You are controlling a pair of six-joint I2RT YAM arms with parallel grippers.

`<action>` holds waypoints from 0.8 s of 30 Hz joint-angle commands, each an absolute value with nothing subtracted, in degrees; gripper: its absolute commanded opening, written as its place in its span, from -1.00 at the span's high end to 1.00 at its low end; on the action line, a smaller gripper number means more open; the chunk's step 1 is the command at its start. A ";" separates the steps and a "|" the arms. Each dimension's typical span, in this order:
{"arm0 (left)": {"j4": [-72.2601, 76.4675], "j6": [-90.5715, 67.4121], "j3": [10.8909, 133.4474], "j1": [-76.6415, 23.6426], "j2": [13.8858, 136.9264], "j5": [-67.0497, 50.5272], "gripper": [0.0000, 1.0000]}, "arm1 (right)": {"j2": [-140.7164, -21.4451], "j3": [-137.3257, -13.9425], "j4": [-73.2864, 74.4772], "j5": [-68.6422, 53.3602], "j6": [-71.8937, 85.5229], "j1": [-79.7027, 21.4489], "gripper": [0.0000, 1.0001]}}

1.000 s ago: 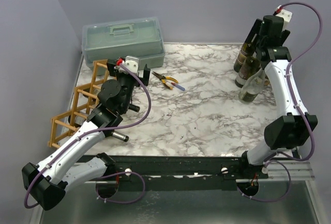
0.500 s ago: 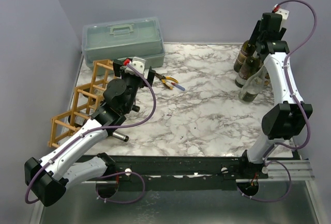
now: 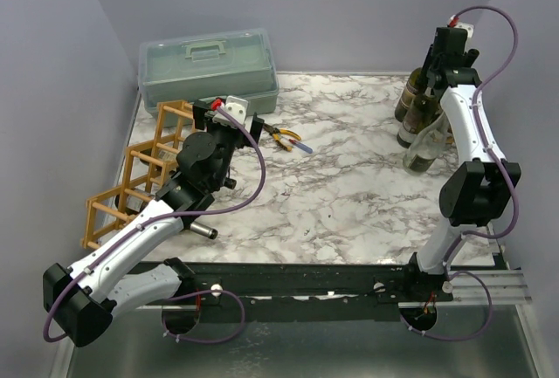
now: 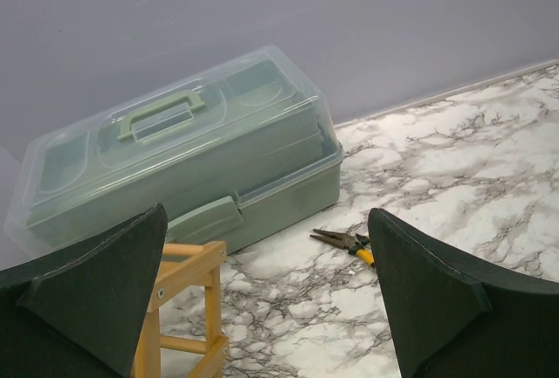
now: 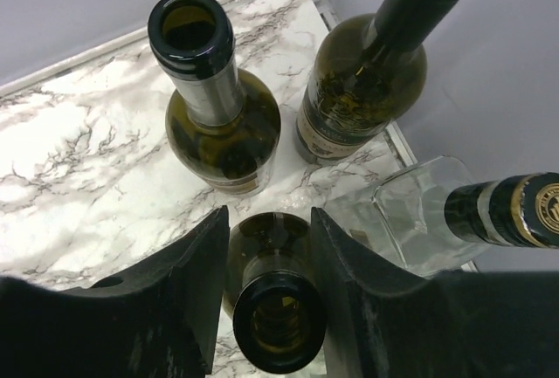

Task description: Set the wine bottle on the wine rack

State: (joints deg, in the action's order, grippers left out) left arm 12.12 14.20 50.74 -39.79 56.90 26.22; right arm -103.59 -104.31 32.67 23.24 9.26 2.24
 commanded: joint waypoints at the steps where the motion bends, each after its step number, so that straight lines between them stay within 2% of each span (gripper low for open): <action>1: 12.72 14.65 49.93 -40.05 57.24 25.40 -0.97 | -105.09 -106.03 32.75 20.22 7.40 2.54 0.13; 4: 12.85 14.84 49.92 -40.07 57.52 25.40 -0.97 | -105.51 -106.00 32.86 20.13 6.96 2.54 0.25; 11: 12.97 14.83 49.92 -39.99 57.74 25.18 -0.97 | -105.32 -106.35 34.66 15.79 8.12 2.46 0.69; 19: 12.90 14.11 50.10 -39.95 58.69 23.14 -0.97 | -102.04 -103.23 34.54 6.39 11.44 -4.23 0.99; 24: 12.94 12.58 50.18 -39.96 60.71 19.43 -0.97 | -99.36 -100.08 35.11 0.40 13.36 -9.80 0.99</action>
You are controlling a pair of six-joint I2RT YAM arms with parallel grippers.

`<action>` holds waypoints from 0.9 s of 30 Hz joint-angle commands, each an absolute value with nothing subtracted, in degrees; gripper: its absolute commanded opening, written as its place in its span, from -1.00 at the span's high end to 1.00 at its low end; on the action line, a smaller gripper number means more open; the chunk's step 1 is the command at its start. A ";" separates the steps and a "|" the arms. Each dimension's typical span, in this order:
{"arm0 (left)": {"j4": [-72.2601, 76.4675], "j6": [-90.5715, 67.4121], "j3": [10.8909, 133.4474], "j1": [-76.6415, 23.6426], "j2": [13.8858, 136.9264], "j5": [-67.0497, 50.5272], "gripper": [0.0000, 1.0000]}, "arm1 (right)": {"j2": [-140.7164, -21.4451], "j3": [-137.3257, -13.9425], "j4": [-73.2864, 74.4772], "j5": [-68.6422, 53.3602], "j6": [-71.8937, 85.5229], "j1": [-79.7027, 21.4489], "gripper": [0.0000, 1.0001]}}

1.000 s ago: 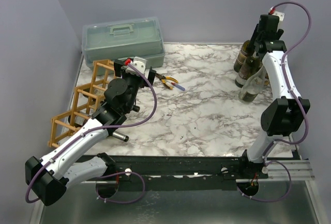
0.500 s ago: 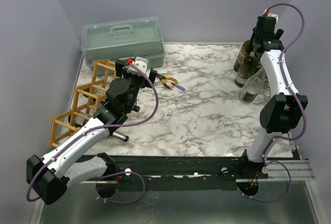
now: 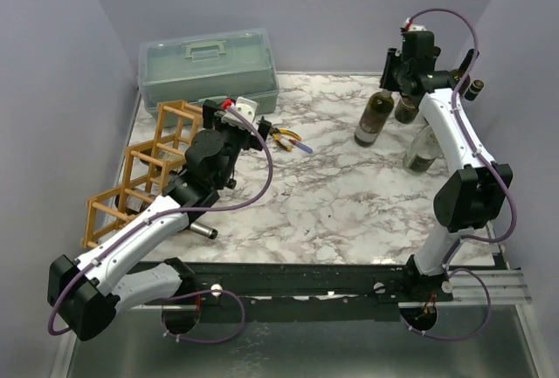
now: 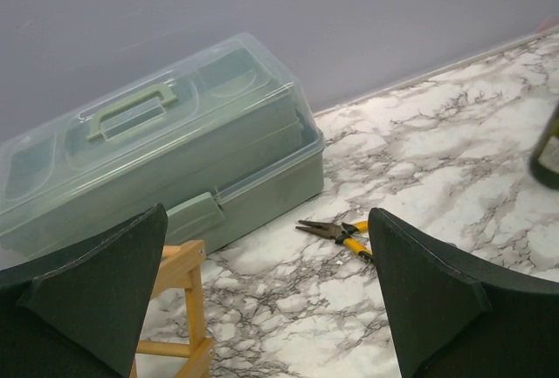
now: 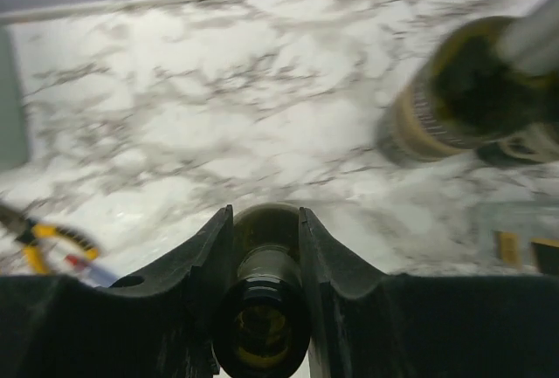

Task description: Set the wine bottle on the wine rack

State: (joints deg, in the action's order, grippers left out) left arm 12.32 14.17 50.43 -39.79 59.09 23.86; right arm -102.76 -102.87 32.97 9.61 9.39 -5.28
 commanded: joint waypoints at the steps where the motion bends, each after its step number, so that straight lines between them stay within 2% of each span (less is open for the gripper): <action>1: 12.92 12.07 50.40 -39.94 61.33 18.42 -0.97 | -98.61 -99.31 35.17 -2.04 13.89 -10.65 0.99; 7: 12.34 7.24 51.38 -40.03 64.81 11.14 -0.97 | -92.27 -89.92 30.72 -17.72 19.69 -12.00 0.99; 15: 7.83 3.41 54.60 -41.05 70.15 -3.11 -0.97 | -83.88 -78.86 20.65 -30.18 29.54 -12.74 0.99; 27: 1.75 7.96 57.71 -46.80 77.80 -0.62 -0.97 | -79.54 -68.42 5.73 -40.70 43.17 -12.79 0.99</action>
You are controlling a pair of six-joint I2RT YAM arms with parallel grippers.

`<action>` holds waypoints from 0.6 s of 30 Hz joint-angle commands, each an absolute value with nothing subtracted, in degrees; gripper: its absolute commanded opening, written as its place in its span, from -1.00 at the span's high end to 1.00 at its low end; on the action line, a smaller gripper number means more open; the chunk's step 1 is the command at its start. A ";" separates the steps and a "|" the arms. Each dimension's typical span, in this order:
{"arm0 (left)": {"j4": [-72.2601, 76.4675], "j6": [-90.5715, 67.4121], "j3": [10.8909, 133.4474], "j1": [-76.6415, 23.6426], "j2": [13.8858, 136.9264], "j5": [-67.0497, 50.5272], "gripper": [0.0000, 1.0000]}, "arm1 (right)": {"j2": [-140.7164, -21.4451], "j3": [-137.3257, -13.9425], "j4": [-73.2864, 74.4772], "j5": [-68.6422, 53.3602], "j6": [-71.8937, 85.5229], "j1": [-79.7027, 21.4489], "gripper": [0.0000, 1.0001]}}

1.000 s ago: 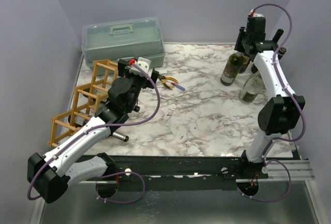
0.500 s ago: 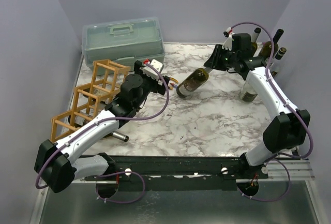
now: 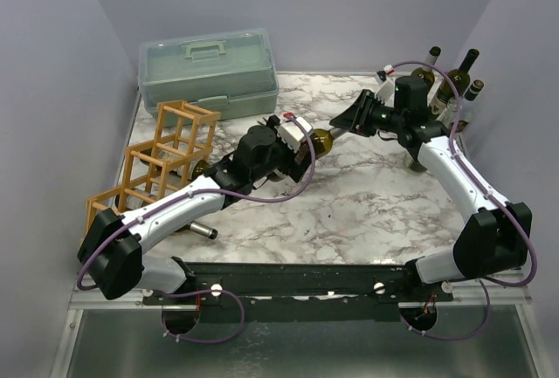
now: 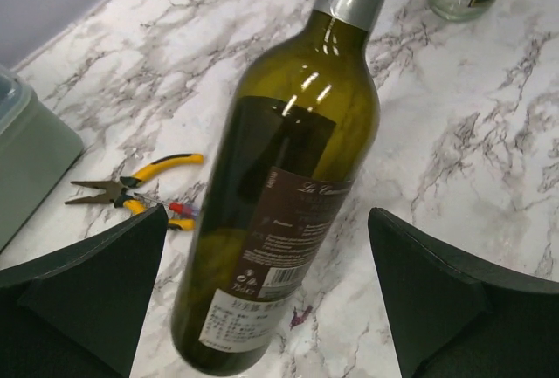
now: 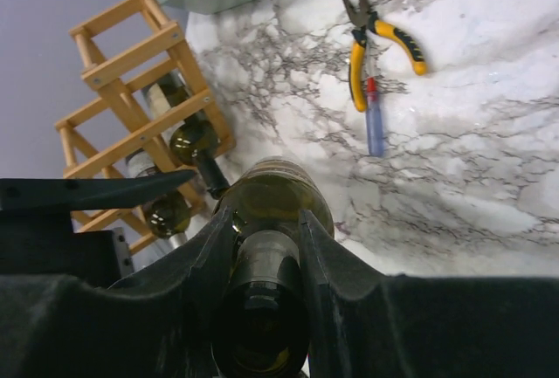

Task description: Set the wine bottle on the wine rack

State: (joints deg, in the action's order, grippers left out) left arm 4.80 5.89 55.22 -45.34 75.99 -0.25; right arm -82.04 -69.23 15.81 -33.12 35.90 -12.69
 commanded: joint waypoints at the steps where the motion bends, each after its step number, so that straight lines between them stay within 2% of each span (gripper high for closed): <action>1: 1.35 8.56 57.89 -47.06 78.24 -0.44 -0.97 | -79.31 -68.17 5.20 -40.93 43.61 -12.72 0.99; 9: -1.27 13.85 59.32 -50.15 81.21 11.29 -0.97 | -76.98 -67.15 2.97 -43.63 46.65 -12.83 0.99; 14: -1.57 15.52 59.33 -51.04 81.03 13.60 -0.96 | -75.52 -66.04 3.08 -43.89 46.94 -12.82 0.99; 18: -1.49 16.79 59.34 -51.92 80.87 14.47 -0.85 | -75.06 -64.50 1.59 -45.28 48.00 -12.87 0.99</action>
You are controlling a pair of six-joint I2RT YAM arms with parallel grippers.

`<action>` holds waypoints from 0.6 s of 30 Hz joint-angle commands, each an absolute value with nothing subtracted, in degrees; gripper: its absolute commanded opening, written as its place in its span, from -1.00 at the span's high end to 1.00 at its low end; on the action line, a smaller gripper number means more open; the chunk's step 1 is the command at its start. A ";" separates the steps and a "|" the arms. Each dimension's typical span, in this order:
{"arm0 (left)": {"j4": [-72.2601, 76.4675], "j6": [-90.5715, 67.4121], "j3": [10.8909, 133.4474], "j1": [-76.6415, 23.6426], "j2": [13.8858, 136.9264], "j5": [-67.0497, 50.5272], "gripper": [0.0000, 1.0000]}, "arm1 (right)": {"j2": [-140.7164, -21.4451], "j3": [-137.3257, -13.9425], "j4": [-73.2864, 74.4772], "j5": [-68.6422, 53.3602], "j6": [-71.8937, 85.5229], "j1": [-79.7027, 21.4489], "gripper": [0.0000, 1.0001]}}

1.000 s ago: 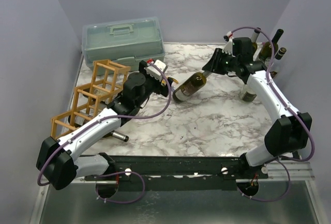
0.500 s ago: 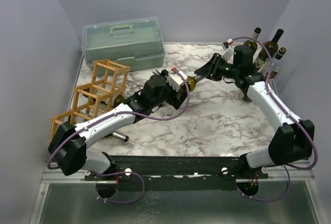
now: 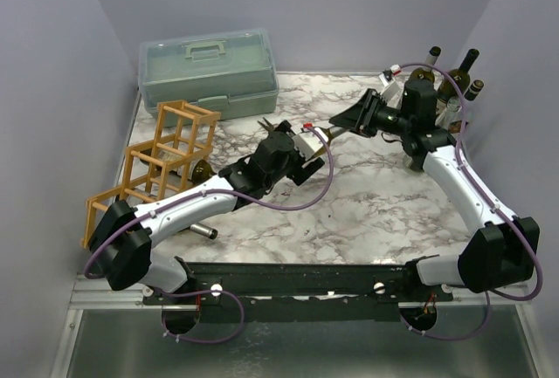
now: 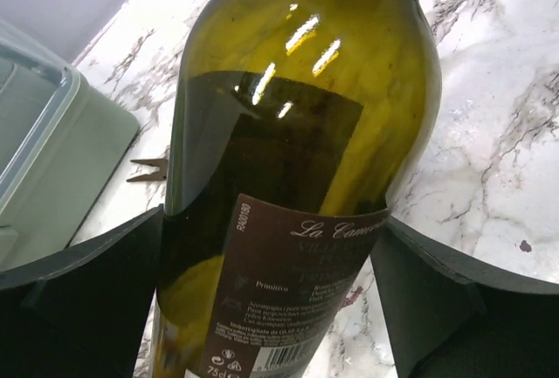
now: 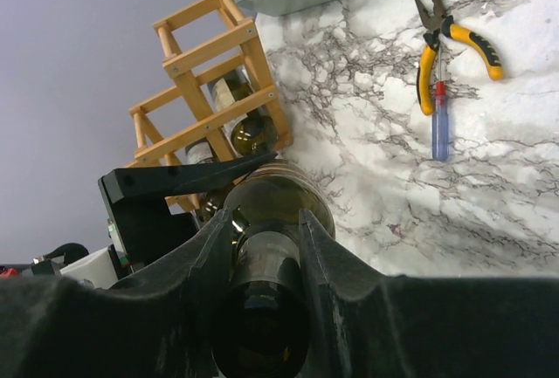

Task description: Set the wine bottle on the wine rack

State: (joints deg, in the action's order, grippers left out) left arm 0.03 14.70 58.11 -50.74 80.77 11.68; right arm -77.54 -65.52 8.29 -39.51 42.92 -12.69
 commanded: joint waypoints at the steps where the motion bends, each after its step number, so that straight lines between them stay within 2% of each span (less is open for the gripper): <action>1: -1.56 17.19 59.26 -52.23 80.75 14.94 -0.80 | -75.01 -64.22 1.51 -45.46 48.01 -12.92 0.99; 3: -1.54 18.41 59.15 -52.47 80.46 15.82 -0.62 | -74.96 -63.91 1.67 -45.83 47.95 -12.87 0.99; 8: -1.34 22.92 58.72 -53.00 79.42 20.87 0.53 | -74.36 -62.94 2.18 -46.08 46.59 -12.91 0.99; 10: -1.23 25.58 58.24 -53.08 79.00 22.26 0.94 | -74.06 -62.70 2.99 -46.77 45.14 -12.92 0.74; 11: -1.08 27.02 57.87 -53.09 78.67 22.56 1.00 | -73.93 -62.67 3.51 -46.99 44.13 -12.92 0.59; 18: 1.73 37.47 53.04 -53.61 75.93 21.62 1.00 | -75.95 -66.42 16.52 -46.28 32.52 -12.91 -0.24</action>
State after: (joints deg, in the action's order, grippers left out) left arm -1.54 28.47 55.44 -53.39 78.91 18.87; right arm -75.94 -62.94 7.97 -43.79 40.03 -12.69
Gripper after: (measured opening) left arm 0.729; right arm 0.535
